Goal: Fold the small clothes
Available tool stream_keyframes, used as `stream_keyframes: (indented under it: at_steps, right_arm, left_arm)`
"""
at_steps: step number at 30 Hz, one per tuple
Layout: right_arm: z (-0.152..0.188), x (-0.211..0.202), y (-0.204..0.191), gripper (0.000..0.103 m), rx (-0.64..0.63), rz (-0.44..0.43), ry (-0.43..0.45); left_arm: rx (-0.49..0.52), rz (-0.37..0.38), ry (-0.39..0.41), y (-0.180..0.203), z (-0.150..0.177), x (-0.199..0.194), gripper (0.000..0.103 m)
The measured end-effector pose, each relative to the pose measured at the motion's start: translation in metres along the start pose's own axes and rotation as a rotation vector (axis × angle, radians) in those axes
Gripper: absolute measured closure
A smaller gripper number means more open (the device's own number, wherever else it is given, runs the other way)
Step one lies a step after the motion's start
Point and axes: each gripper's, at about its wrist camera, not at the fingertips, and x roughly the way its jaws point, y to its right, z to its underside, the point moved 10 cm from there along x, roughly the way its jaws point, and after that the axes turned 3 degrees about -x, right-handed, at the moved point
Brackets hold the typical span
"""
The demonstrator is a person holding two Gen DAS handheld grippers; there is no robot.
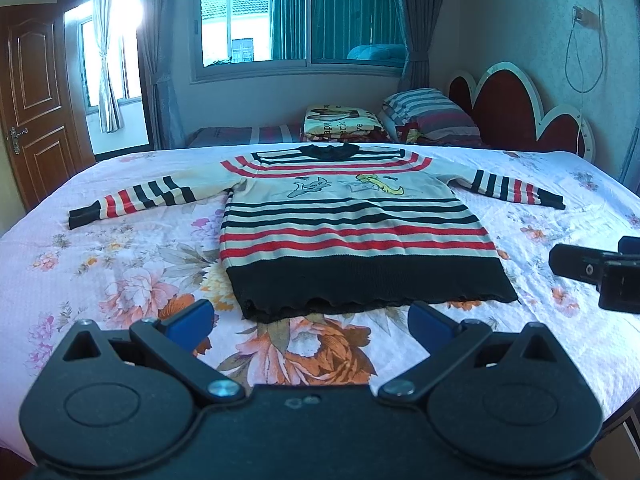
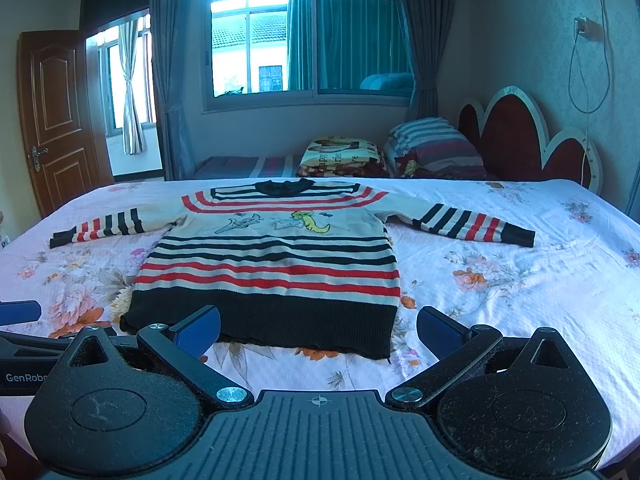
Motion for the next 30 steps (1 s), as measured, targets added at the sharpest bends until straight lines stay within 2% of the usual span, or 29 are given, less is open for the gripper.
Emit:
stream_keyframes:
  at_steps: [30]
  right_arm:
    - [0.0037,0.004,0.0001,0.0,0.008,-0.003,-0.007]
  left_arm:
    - [0.004,0.006,-0.004,0.002,0.0031,0.0003,0.001]
